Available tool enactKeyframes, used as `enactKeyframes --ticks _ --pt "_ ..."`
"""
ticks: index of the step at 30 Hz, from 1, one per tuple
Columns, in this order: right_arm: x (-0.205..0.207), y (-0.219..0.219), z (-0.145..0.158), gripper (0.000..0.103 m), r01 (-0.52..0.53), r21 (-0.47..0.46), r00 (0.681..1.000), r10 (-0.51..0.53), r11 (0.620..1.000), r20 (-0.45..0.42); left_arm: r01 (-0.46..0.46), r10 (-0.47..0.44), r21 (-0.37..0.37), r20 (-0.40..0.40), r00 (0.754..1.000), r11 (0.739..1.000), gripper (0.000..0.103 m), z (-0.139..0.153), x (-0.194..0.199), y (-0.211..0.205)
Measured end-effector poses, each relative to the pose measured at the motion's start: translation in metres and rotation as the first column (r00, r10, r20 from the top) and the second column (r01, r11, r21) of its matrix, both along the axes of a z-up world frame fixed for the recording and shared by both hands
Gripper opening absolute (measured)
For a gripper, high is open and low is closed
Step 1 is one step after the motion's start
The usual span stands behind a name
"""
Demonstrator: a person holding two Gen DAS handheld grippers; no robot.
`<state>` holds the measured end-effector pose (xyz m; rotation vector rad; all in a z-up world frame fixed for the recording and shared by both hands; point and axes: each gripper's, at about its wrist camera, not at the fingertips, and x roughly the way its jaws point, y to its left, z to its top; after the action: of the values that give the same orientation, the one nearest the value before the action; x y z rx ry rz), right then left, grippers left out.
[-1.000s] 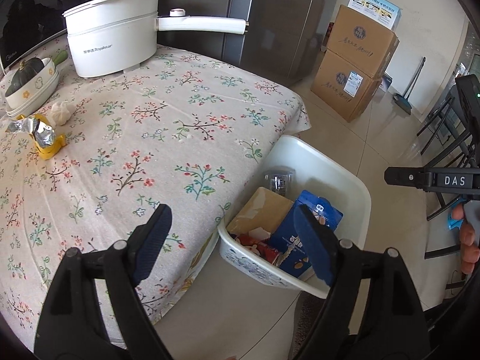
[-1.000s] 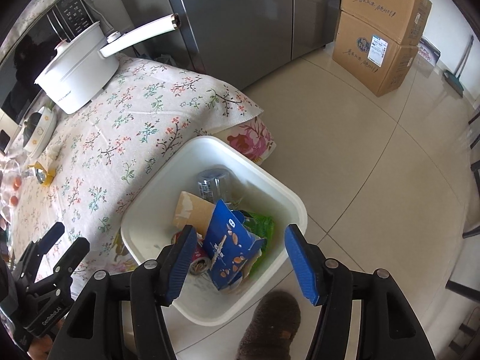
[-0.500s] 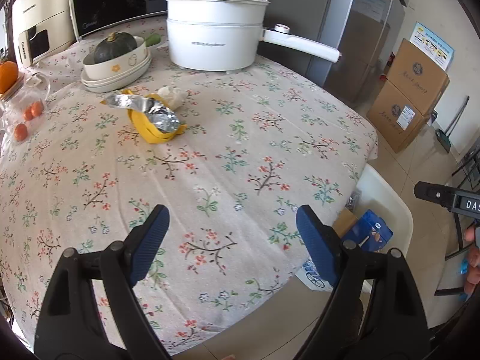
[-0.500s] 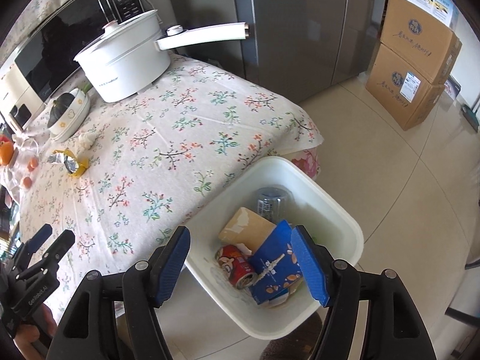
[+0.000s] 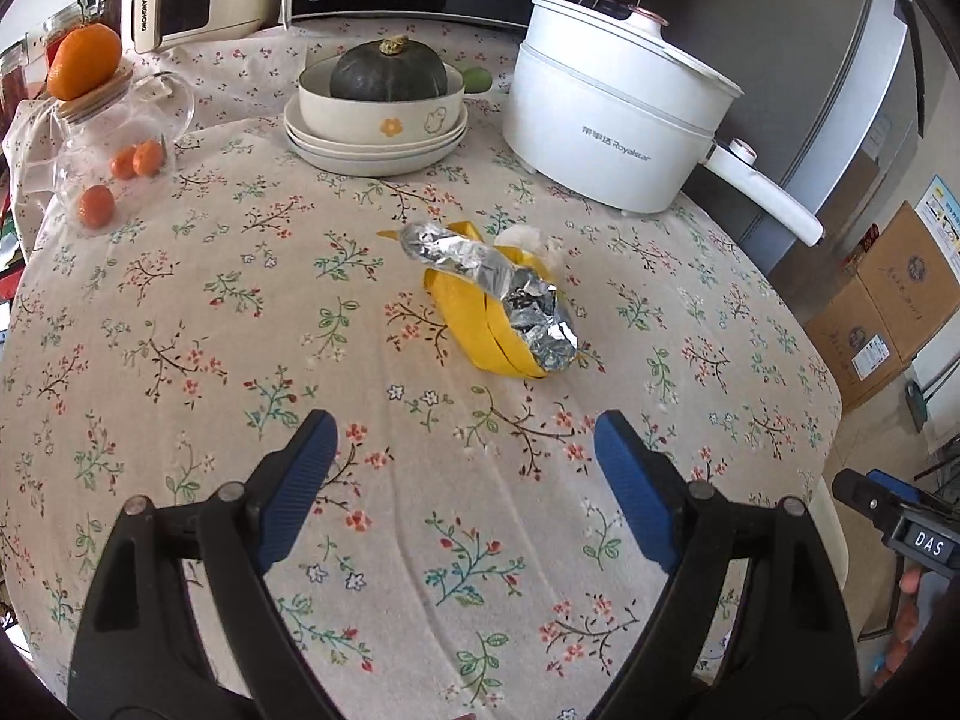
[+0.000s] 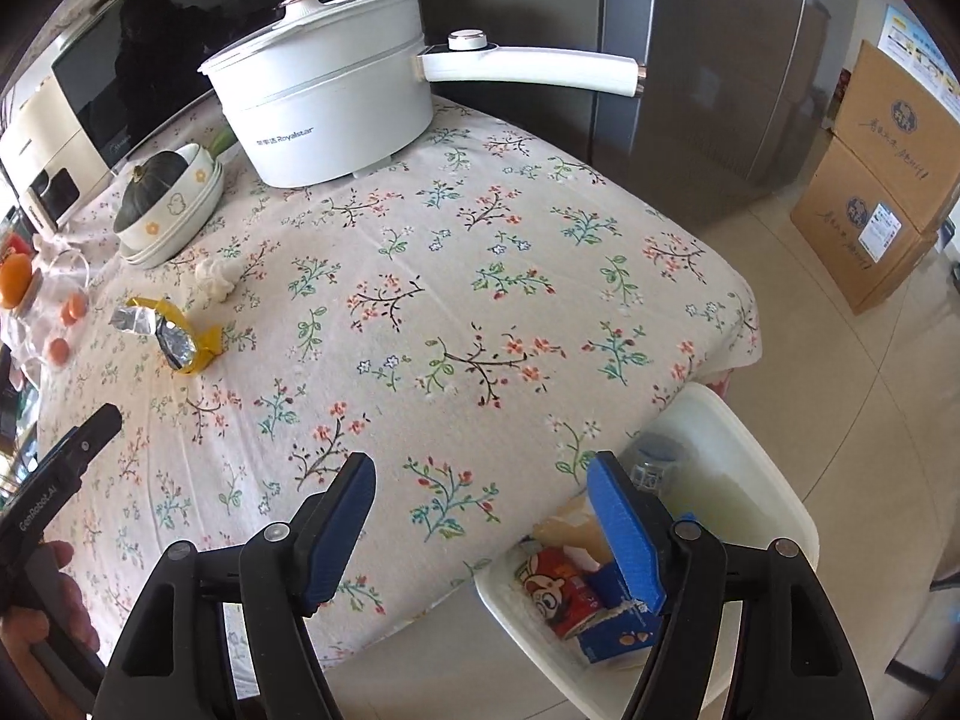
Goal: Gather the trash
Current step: 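Grasp the yellow foil wrapper with the left tool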
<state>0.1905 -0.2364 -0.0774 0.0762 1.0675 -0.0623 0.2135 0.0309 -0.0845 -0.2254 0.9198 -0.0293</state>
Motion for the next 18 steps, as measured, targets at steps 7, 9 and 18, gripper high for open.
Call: enactKeyframes --ticks 7,9,18 --pt "0.023 0.008 -0.010 0.075 -0.009 -0.027 1.000 0.008 1.000 -0.015 -0.016 0.018 -0.038 0.043 0.999 0.999 0.087 -0.014 0.035 -0.023" --pt "0.026 0.006 -0.013 0.075 -0.005 -0.032 1.000 0.004 0.999 -0.022 -0.022 0.024 -0.029 0.044 0.999 0.999 0.087 -0.020 0.045 -0.026" --pt "0.027 -0.002 -0.016 0.075 0.017 -0.051 0.999 -0.019 0.999 -0.030 -0.049 0.049 -0.072 0.002 0.999 0.996 0.026 -0.035 0.055 -0.009"
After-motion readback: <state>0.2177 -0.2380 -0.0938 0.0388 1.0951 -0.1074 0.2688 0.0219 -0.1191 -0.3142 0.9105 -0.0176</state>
